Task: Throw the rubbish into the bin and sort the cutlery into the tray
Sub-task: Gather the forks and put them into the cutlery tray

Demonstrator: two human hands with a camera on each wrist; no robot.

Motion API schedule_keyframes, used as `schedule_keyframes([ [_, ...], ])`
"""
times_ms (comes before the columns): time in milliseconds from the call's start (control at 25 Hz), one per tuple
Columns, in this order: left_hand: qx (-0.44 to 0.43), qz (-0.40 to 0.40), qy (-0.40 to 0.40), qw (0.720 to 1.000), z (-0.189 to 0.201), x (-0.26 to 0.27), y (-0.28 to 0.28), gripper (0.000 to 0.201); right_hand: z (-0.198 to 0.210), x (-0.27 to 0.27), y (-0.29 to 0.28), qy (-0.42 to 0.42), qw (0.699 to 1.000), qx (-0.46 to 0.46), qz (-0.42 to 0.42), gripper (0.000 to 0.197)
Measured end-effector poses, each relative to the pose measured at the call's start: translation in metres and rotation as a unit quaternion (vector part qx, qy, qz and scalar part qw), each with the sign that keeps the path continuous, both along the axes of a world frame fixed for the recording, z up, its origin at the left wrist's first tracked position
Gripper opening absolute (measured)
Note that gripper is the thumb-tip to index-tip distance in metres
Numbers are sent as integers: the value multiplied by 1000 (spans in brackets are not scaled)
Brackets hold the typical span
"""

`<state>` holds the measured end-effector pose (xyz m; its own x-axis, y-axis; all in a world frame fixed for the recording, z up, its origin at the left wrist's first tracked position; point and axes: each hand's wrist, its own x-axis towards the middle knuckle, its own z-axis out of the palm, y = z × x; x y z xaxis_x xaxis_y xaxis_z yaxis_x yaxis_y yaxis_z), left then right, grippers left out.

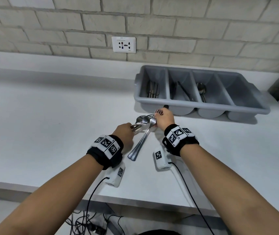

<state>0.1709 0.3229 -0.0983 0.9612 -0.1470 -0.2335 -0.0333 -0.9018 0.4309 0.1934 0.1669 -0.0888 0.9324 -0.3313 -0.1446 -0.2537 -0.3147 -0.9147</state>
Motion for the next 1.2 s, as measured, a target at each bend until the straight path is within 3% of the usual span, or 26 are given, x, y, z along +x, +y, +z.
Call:
schedule_keyframes([
  [80,-98,38,-6,994,8,-2,-4,30,4,-4,-11,-27,998,49,9,13],
  [120,-163,54,2,985,13,-5,-7,30,7,-7,-16,-39,996,75,15,21],
  [240,-321,71,104,939,21,-11,-22,31,19,-17,-29,-77,984,156,44,28],
  [360,-385,62,190,901,27,-10,-37,33,28,-27,-37,-101,976,181,72,18],
  [520,-449,50,275,849,35,-10,-48,32,30,-30,-52,-140,977,144,77,32],
  [640,-473,39,303,826,39,-11,-56,34,30,-33,-61,-170,977,116,50,39],
  [760,-465,21,298,833,41,-12,-63,33,32,-35,-67,-172,982,80,18,48],
  [1080,-451,15,278,848,41,-13,-71,31,46,-36,-78,-155,987,46,-27,35],
  [1200,-422,-6,253,871,42,-11,-68,30,56,-32,-86,-166,982,59,-68,35],
])
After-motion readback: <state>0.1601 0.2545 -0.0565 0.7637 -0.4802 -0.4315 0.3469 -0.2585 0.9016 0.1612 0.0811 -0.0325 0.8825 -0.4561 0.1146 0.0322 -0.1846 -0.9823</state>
